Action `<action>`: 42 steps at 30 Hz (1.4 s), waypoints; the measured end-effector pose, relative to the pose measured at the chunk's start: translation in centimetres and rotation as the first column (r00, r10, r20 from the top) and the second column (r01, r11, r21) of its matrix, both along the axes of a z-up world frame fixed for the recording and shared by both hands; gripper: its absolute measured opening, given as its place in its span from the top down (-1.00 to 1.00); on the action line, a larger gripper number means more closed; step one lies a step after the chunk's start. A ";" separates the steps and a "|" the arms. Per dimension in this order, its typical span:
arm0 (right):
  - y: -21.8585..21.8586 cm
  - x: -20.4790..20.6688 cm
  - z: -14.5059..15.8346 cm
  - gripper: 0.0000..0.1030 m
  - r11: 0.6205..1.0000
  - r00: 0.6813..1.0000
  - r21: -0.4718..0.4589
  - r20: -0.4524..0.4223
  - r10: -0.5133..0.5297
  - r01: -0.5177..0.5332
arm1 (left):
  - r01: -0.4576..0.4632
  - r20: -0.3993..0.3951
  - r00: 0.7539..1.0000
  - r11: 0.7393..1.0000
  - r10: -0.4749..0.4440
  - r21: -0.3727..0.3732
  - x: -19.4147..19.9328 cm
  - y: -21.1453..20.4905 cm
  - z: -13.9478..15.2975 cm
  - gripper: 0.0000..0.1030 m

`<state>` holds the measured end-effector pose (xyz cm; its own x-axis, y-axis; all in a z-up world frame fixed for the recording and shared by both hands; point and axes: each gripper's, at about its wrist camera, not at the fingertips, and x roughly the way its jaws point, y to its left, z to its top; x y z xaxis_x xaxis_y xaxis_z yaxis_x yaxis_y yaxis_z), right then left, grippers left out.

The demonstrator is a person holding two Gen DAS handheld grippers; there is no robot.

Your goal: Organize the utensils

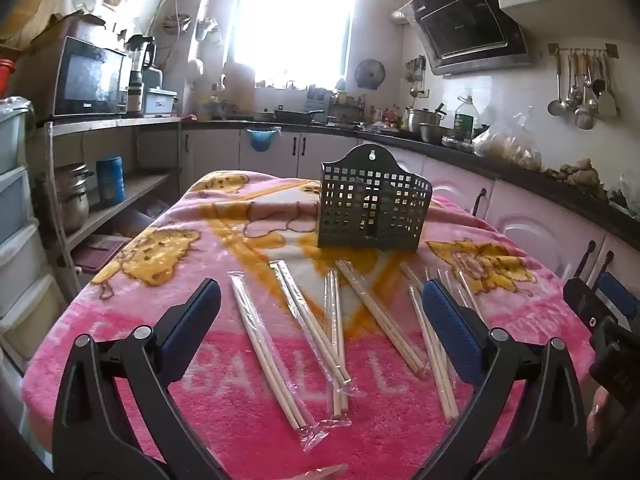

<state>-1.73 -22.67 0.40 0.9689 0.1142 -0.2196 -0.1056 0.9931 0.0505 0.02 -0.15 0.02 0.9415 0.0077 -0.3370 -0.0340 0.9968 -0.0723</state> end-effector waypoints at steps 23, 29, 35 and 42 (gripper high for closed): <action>0.2 0.2 0.1 -0.88 1.000 1.000 0.013 -0.003 0.012 -0.012 | 0.002 0.008 1.000 1.000 -0.002 -0.021 0.1 -0.6 0.3 -0.80; 0.2 0.2 0.1 -0.88 1.000 1.000 0.012 -0.002 0.011 -0.011 | -0.001 0.009 1.000 1.000 0.001 -0.023 0.2 -0.4 0.2 -0.80; 0.1 0.2 0.2 -0.88 1.000 1.000 0.016 -0.003 0.012 -0.012 | 0.001 0.011 1.000 1.000 0.000 -0.023 0.1 -0.4 0.3 -0.80; 0.6 -0.1 0.0 -0.88 1.000 1.000 0.017 0.001 0.018 -0.018 | 0.002 0.011 1.000 1.000 -0.001 -0.024 0.1 -0.3 0.3 -0.80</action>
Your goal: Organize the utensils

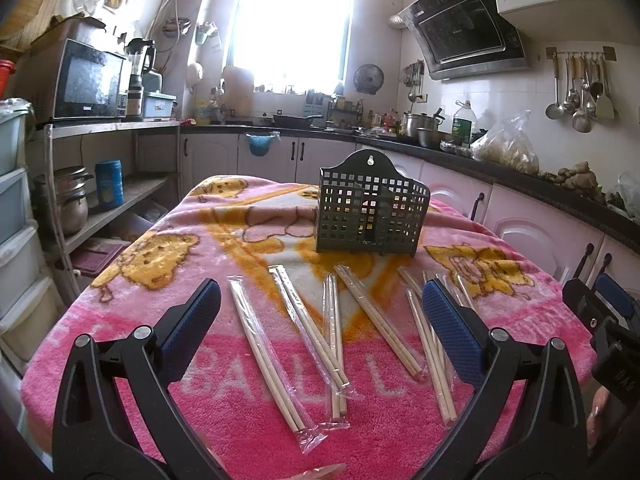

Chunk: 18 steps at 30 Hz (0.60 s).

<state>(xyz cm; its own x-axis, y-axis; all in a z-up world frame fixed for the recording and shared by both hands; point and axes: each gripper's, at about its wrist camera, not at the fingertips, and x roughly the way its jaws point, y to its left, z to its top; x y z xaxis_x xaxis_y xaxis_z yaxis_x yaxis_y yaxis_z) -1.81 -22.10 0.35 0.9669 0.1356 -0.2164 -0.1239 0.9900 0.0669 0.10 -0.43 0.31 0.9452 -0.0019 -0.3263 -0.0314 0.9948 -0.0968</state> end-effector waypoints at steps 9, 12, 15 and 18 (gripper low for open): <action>0.1 0.0 0.0 -0.88 1.000 1.000 0.002 -0.001 0.000 0.000 | -0.001 0.001 1.000 1.000 0.001 0.000 0.0 0.0 -0.1 -0.80; 0.1 -0.1 0.0 -0.88 1.000 1.000 0.002 -0.002 0.001 -0.001 | 0.000 0.000 1.000 1.000 0.000 -0.001 -0.1 0.1 0.0 -0.80; 0.1 -0.1 0.0 -0.88 1.000 1.000 0.003 -0.002 0.002 -0.002 | 0.001 -0.001 1.000 1.000 -0.001 -0.001 -0.1 0.1 0.0 -0.80; 0.1 -0.1 0.0 -0.88 1.000 1.000 0.001 -0.003 0.001 -0.001 | 0.005 -0.005 1.000 1.000 -0.005 -0.009 -0.1 0.3 -0.1 -0.80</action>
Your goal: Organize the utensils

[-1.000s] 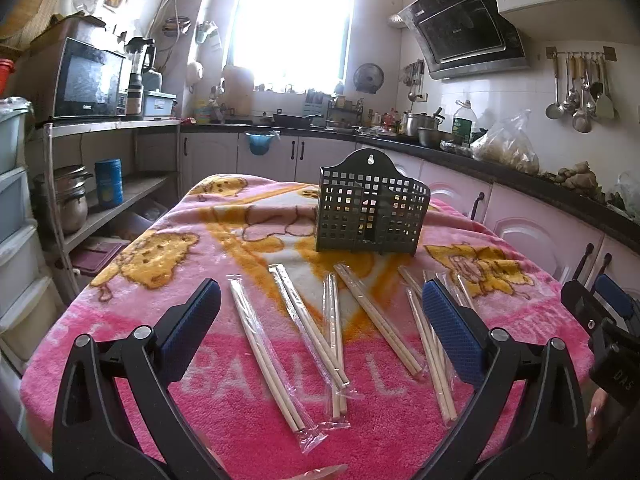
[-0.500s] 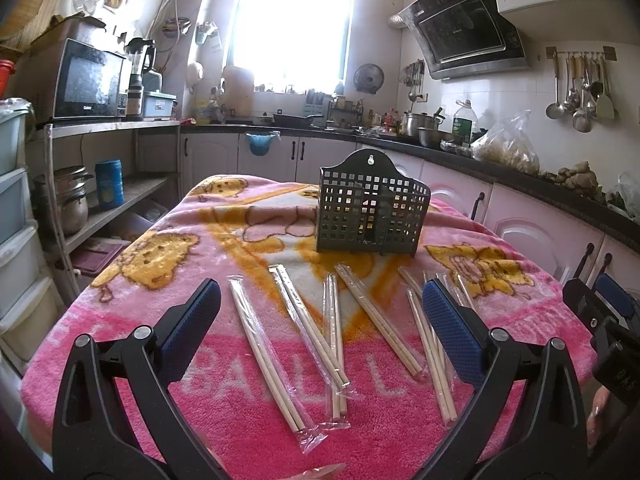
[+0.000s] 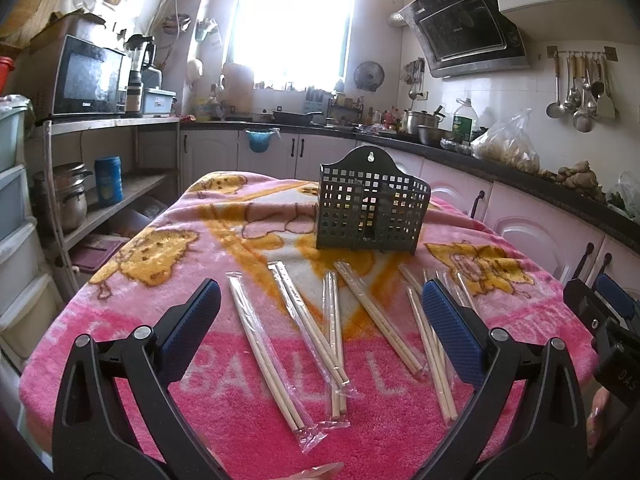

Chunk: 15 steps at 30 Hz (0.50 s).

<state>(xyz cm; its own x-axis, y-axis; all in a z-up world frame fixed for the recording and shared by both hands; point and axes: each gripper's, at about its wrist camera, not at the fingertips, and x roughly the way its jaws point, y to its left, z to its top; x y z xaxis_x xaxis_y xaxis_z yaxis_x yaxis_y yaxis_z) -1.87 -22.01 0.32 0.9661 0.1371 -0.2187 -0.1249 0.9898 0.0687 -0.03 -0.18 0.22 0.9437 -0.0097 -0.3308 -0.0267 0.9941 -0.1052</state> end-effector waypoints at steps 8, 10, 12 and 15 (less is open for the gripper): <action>0.6 0.2 -0.1 -0.88 0.999 0.999 -0.017 -0.015 0.029 -0.029 | 0.006 -0.030 1.000 0.999 -0.008 -0.054 0.3 0.7 -0.4 -0.80; 0.8 0.5 0.0 -0.88 0.999 0.999 -0.027 -0.019 0.045 -0.045 | -0.002 -0.042 0.999 0.998 -0.001 -0.060 0.6 1.1 -0.6 -0.80; 1.2 0.8 0.0 -0.88 0.997 0.997 -0.037 -0.030 0.066 -0.067 | -0.010 -0.053 0.999 0.998 0.007 -0.063 0.8 1.4 -0.8 -0.80; 1.7 1.3 0.1 -0.88 0.994 0.994 -0.042 -0.047 0.097 -0.099 | -0.023 -0.076 0.997 0.997 0.017 -0.079 1.1 2.1 -1.0 -0.80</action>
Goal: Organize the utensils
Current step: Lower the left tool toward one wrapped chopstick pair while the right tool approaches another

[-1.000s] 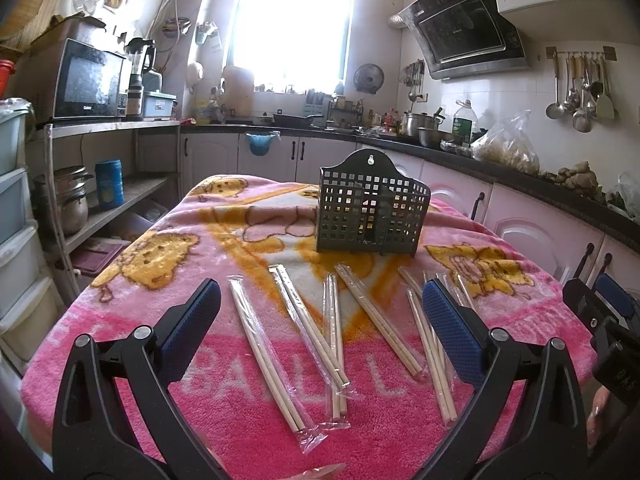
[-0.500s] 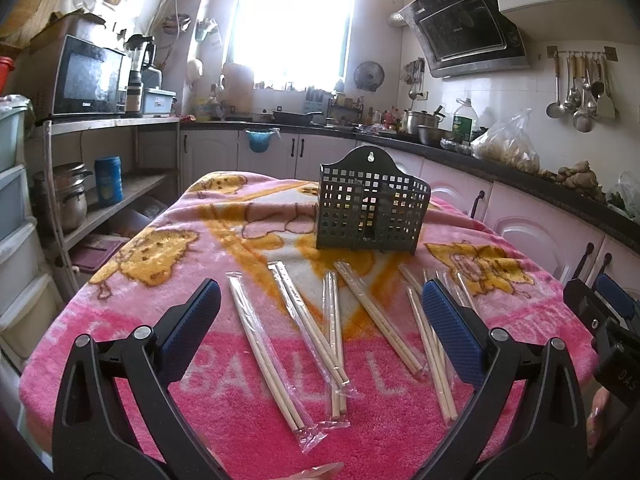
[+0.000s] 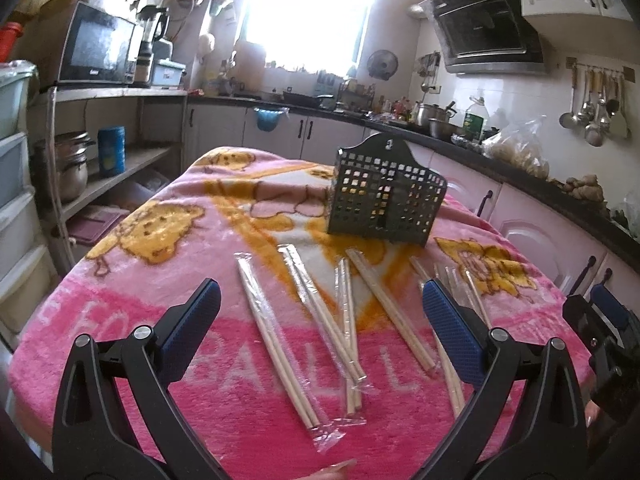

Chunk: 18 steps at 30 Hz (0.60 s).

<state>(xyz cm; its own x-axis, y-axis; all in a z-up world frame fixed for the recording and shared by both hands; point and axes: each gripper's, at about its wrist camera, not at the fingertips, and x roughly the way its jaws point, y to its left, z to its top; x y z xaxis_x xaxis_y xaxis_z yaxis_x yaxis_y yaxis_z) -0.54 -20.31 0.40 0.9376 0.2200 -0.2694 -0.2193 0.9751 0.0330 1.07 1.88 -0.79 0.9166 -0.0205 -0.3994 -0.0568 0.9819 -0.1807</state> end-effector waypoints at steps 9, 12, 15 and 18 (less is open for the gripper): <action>1.9 2.3 -0.3 -0.88 0.995 0.991 -0.026 -0.090 0.097 -0.100 | -0.030 -0.060 0.998 0.997 0.025 -0.070 1.2 2.8 -0.5 -0.80; 2.4 3.3 -0.4 -0.88 0.993 0.987 -0.037 -0.116 0.110 -0.115 | -0.045 -0.080 0.996 0.997 0.040 -0.064 1.6 3.4 -0.5 -0.80; 3.1 4.2 -0.3 -0.88 0.990 0.981 -0.039 -0.145 0.132 -0.139 | -0.058 -0.104 0.993 0.997 0.052 -0.051 2.3 4.0 -0.6 -0.80; 3.8 5.2 -0.3 -0.88 0.986 0.973 -0.052 -0.176 0.148 -0.160 | -0.062 -0.143 0.988 0.997 0.055 -0.048 3.3 4.8 -0.8 -0.80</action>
<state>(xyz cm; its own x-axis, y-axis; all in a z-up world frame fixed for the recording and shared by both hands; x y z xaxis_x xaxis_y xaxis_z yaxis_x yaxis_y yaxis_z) 4.68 -16.55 0.07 0.8327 0.3347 -0.4412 -0.3635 0.9314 0.0205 4.40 6.66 -1.57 0.8512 0.0074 -0.5247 -0.1428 0.9655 -0.2179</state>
